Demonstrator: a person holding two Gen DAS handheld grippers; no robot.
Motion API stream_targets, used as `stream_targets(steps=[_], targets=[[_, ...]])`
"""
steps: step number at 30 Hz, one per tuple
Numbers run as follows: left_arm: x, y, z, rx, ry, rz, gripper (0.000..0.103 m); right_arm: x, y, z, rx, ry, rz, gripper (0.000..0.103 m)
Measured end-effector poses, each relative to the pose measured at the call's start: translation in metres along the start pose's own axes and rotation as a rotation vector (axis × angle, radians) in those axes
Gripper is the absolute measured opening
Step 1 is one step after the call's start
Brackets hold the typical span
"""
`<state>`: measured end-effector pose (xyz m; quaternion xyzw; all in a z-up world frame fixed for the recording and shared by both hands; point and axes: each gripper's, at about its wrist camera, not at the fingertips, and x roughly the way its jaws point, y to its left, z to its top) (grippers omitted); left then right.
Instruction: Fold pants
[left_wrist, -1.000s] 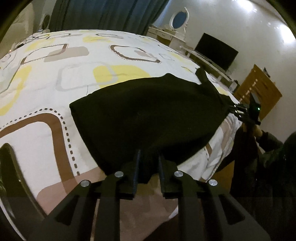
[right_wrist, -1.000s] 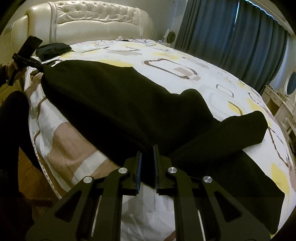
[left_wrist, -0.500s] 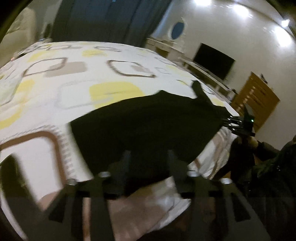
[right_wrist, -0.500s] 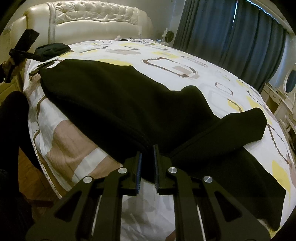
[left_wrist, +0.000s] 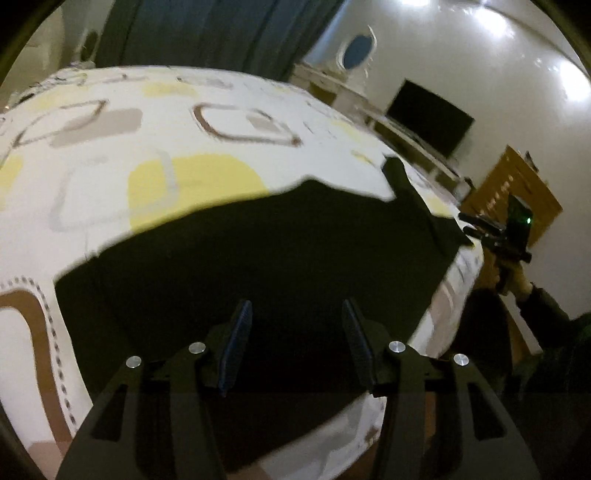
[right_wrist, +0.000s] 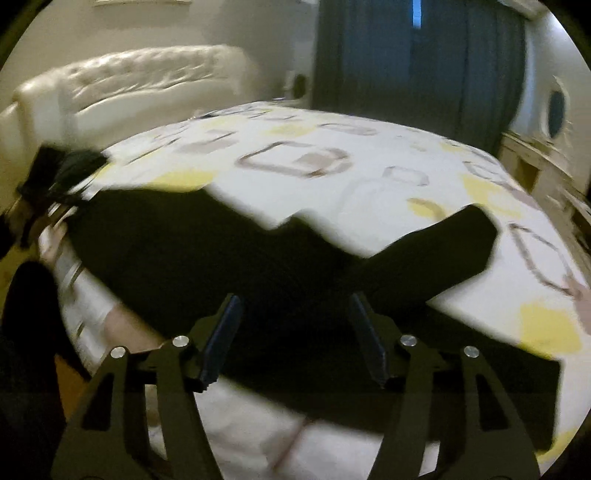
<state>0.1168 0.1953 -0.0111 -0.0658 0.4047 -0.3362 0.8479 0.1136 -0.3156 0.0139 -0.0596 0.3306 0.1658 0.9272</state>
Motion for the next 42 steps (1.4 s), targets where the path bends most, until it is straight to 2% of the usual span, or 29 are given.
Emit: stream_targets(steps=[2,4,6,9,12,14,19,21,25,29,33,37,42], targets=[[0.007,0.000,0.009,-0.010,0.001,0.013,0.051,0.013,-0.035,0.030,0.083,0.013,-0.024,0.067],[0.018,0.007,0.016,-0.034,0.012,0.029,0.058,0.040,-0.080,0.062,0.212,0.071,-0.042,0.068],[0.032,0.014,0.019,-0.073,0.026,0.032,0.059,0.073,-0.116,0.086,0.331,0.151,-0.049,0.068],[0.049,0.022,0.018,-0.127,0.048,0.028,0.059,0.113,-0.125,0.105,0.346,0.238,-0.043,0.068],[0.055,0.027,0.015,-0.143,0.047,0.025,0.059,0.155,-0.098,0.114,0.211,0.369,-0.116,0.068],[0.056,0.029,0.013,-0.148,0.042,0.013,0.059,0.182,-0.073,0.110,0.070,0.461,-0.219,0.068],[0.055,0.032,0.012,-0.166,0.028,-0.015,0.059,0.221,-0.043,0.084,-0.186,0.606,-0.456,0.067],[0.055,0.031,0.012,-0.162,0.028,-0.014,0.059,0.227,-0.043,0.075,-0.228,0.635,-0.505,0.068],[0.056,0.031,0.013,-0.159,0.031,-0.018,0.061,0.219,-0.056,0.069,-0.198,0.643,-0.525,0.066],[0.056,0.031,0.014,-0.165,0.034,-0.026,0.064,0.207,-0.081,0.059,-0.080,0.655,-0.460,0.034],[0.058,0.031,0.015,-0.167,0.035,-0.026,0.064,0.177,-0.103,0.050,0.070,0.585,-0.374,0.012],[0.058,0.032,0.015,-0.180,0.033,-0.035,0.064,0.140,-0.120,0.039,0.212,0.478,-0.312,0.008],[0.059,0.032,0.015,-0.182,0.032,-0.032,0.064,0.071,-0.152,0.000,0.453,0.305,-0.240,0.008]])
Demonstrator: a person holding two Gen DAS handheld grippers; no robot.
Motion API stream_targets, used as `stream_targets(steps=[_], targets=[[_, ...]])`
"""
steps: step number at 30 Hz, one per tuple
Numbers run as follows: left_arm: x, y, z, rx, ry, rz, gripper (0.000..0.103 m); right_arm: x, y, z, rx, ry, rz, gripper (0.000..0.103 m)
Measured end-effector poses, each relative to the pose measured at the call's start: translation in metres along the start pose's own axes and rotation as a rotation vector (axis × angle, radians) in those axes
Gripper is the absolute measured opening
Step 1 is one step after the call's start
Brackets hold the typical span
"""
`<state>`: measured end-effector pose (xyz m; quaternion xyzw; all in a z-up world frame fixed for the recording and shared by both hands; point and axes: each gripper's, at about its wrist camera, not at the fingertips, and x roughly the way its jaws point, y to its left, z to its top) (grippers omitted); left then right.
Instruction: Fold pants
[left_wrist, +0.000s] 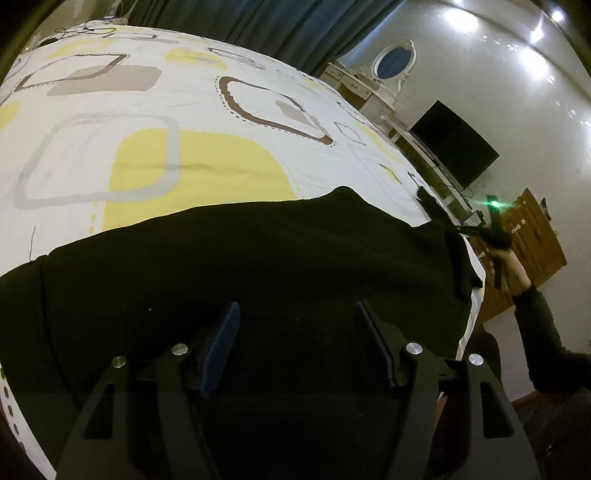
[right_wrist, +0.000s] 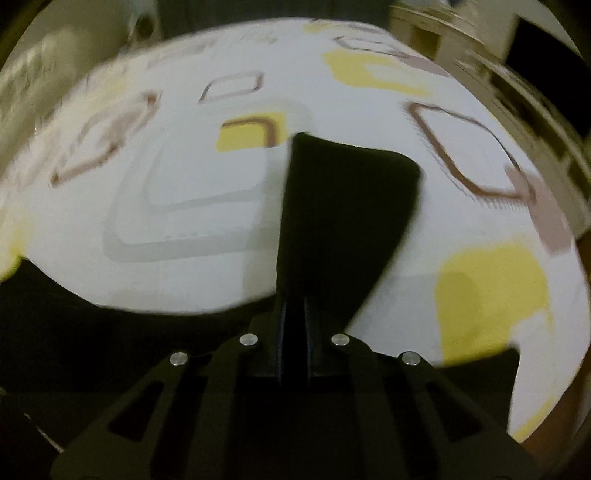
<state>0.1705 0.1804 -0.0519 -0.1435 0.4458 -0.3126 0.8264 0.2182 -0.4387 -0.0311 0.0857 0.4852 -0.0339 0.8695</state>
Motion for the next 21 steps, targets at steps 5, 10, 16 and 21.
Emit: stream_targets(steps=[5,10,16,21], targets=[[0.001,0.000,0.000,-0.003,-0.003,-0.002,0.065,-0.020,-0.063,-0.048,0.212,-0.050,0.089,0.008],[0.001,0.000,0.000,-0.003,0.001,0.006,0.065,-0.023,-0.108,-0.097,0.409,-0.082,0.213,0.019],[0.000,0.000,0.000,-0.005,-0.003,0.003,0.067,-0.056,-0.140,-0.120,0.616,-0.263,0.248,0.063],[0.000,0.001,0.000,-0.008,-0.006,0.004,0.067,-0.040,-0.161,-0.111,0.715,-0.260,0.355,0.060]])
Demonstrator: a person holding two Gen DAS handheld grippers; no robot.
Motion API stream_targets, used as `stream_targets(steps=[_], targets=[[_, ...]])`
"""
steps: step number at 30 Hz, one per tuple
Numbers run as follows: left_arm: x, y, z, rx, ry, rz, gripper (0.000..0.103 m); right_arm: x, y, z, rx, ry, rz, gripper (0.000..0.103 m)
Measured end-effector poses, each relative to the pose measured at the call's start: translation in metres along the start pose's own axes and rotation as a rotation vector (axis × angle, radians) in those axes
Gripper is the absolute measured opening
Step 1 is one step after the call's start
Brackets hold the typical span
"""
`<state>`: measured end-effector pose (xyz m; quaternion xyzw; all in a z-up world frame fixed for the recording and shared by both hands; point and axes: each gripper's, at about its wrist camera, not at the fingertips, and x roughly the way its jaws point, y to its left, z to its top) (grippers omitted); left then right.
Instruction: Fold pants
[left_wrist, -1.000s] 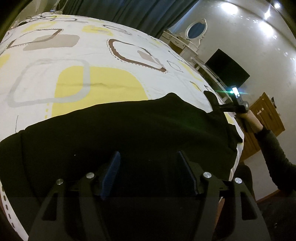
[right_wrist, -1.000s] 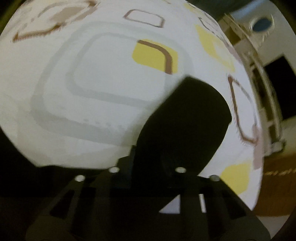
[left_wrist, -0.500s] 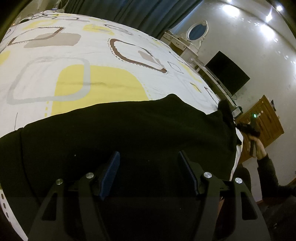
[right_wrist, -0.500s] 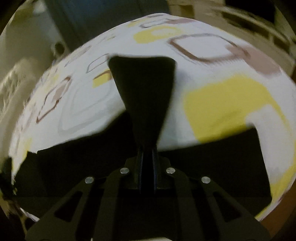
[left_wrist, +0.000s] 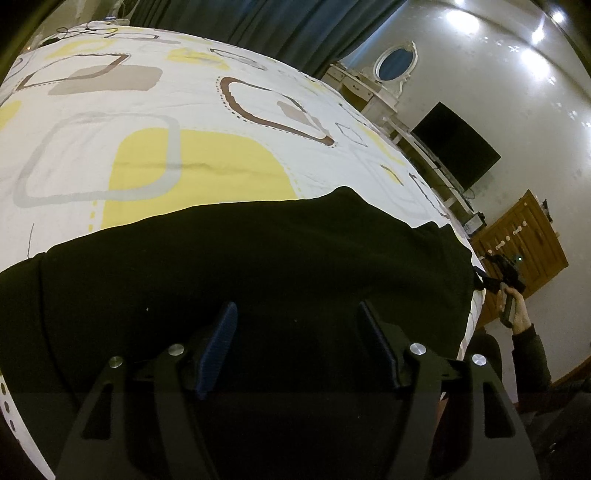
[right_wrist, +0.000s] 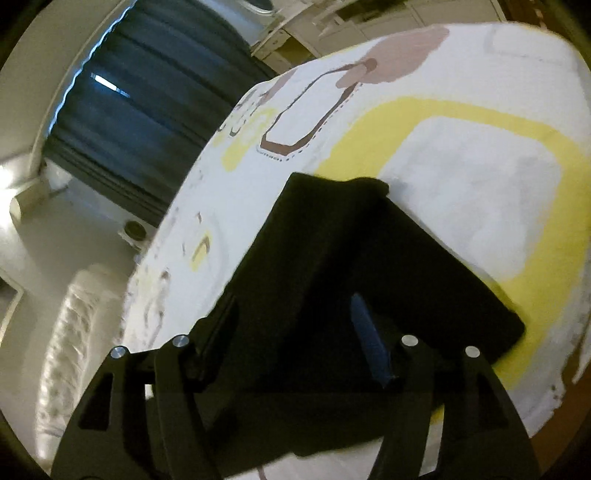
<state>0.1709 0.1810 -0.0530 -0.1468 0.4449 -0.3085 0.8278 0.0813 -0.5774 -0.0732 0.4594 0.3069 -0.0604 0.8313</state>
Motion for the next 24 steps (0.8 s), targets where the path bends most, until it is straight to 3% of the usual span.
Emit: stream_targets(steps=[2,7,11,18,24], targets=[[0.000,0.000,0.000,-0.005,-0.003,0.002,0.067,0.008,-0.010,0.010,0.055,0.014,0.019,0.051],[0.001,0.000,0.000,-0.006,-0.005,0.003,0.067,0.020,-0.022,0.021,0.105,0.020,0.011,0.042],[0.001,0.000,0.000,-0.006,-0.005,0.004,0.068,0.027,-0.027,0.024,0.107,0.039,0.020,0.007],[0.001,0.001,0.000,-0.005,0.000,0.002,0.069,-0.015,-0.016,0.017,0.086,-0.040,0.091,0.007],[0.002,0.001,0.001,-0.004,-0.001,0.000,0.070,-0.060,-0.034,-0.003,0.116,-0.066,0.116,0.006]])
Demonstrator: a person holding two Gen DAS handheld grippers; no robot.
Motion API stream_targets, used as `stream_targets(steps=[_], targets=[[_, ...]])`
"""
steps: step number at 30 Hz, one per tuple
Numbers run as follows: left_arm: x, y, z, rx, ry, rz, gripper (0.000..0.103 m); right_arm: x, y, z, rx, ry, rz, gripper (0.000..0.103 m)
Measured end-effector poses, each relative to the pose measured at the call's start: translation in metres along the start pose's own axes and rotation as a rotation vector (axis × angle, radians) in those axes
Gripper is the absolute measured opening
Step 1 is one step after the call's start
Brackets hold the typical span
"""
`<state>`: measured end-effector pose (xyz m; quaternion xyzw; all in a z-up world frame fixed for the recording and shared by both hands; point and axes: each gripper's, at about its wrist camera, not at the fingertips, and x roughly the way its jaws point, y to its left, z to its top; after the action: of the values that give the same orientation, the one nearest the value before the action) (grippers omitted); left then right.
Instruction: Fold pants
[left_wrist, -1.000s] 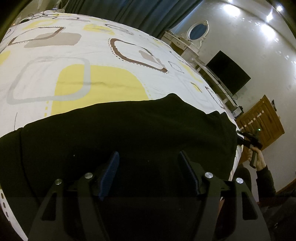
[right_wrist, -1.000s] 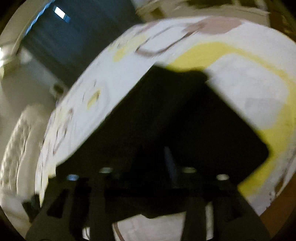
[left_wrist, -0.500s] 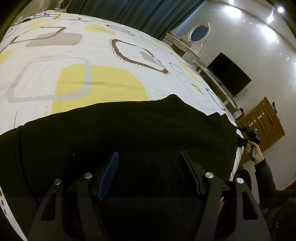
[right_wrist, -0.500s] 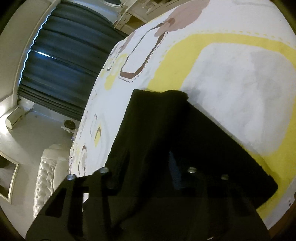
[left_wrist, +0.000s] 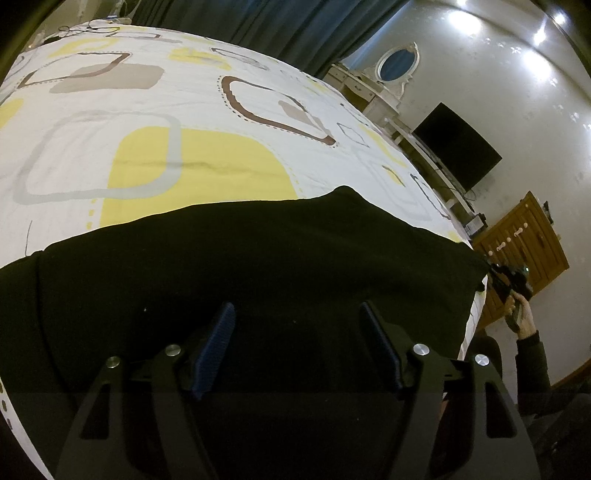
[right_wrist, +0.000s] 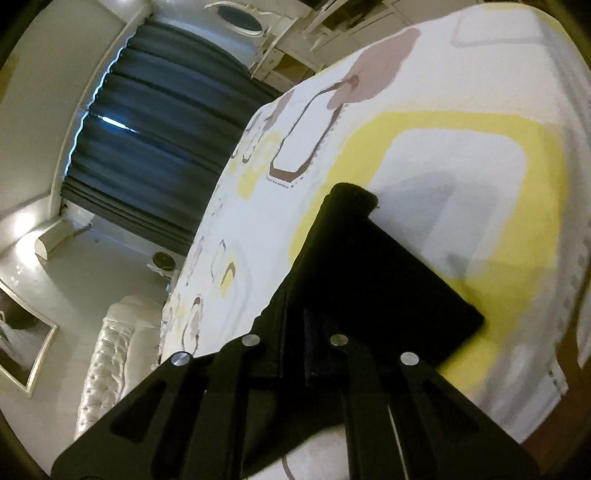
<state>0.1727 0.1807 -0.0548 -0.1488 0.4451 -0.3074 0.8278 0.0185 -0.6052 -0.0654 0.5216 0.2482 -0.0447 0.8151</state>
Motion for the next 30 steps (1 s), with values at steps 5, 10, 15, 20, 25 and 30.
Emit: stream_targets(steps=[5,10,15,20,25,30], targets=[[0.001,0.001,0.000,-0.002,-0.002,-0.002,0.070,-0.003,-0.028,-0.018,0.033,0.043,-0.046,0.007],[0.002,-0.001,-0.001,-0.005,-0.002,-0.001,0.070,-0.009,-0.028,-0.018,-0.007,0.049,-0.065,0.015],[0.002,-0.002,-0.002,-0.005,0.003,0.002,0.070,-0.029,-0.006,0.024,-0.140,0.045,-0.103,0.048],[0.002,-0.005,-0.002,-0.005,0.008,0.010,0.070,0.007,-0.004,0.079,-0.243,0.235,-0.159,0.054],[0.003,-0.005,-0.001,-0.009,0.009,0.009,0.075,0.047,-0.031,0.098,-0.178,0.395,-0.107,0.054],[0.004,-0.008,-0.001,0.011,0.018,0.020,0.076,0.066,-0.043,0.098,-0.131,0.486,0.010,0.055]])
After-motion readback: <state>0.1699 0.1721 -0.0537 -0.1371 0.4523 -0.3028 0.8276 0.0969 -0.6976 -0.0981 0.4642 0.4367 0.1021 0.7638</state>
